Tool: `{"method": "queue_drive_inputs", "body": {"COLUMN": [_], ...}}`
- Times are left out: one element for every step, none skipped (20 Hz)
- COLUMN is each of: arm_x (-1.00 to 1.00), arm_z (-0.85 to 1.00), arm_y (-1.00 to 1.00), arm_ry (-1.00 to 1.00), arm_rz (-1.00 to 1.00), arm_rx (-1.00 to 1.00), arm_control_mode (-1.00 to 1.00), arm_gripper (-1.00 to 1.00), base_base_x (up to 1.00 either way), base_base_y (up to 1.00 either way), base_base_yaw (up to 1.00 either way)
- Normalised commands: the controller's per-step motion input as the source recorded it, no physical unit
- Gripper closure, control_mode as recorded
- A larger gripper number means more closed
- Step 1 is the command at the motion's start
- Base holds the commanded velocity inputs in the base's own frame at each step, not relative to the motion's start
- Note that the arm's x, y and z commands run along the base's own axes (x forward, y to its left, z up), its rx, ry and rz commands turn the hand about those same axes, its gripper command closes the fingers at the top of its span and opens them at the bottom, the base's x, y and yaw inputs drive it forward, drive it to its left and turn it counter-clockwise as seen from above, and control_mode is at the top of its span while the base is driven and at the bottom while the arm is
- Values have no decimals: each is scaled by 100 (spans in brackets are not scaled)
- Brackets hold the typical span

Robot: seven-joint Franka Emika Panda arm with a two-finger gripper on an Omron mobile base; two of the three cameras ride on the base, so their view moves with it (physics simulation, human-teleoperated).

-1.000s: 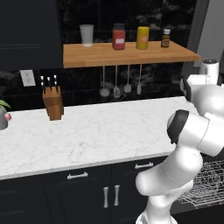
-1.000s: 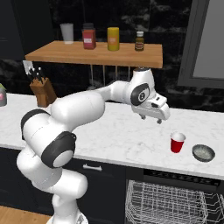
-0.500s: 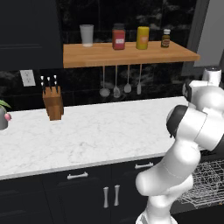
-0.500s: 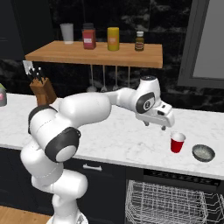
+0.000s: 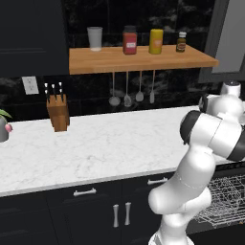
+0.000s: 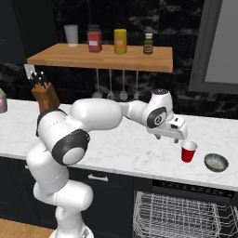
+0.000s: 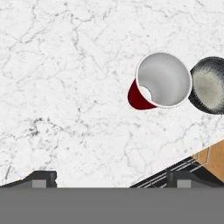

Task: Pick up the cup and bowl from the counter, place them in the dishwasher, and close the dishwasher door.

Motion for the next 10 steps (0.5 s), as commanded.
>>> {"method": "queue_drive_inputs", "body": {"arm_x": [0,0,2,11,18,24,32,38,40,34], "arm_z": [-16,-13,-16,-21,-21,-22,-21,-19,-18,-16], "arm_y": [-31,-36,-34,-35,-38,-38,-38,-35,-29,-19], "arm_ry": [0,0,0,0,0,0,0,0,0,0], "arm_rz": [0,0,0,0,0,0,0,0,0,1], "arm_rx": [-2,-3,-2,-1,0,0,0,0,0,0], "arm_control_mode": [-100,-100,-100,-100,-100,-100,-100,-100,-100,-100], "arm_gripper": [-100,-100,-100,-100,-100,-100,-100,-100,-100,-100], "base_base_x": [0,0,0,0,0,0,0,0,0,0], "base_base_y": [0,0,0,0,0,0,0,0,0,0], "base_base_yaw": [0,0,0,0,0,0,0,0,0,0]}}
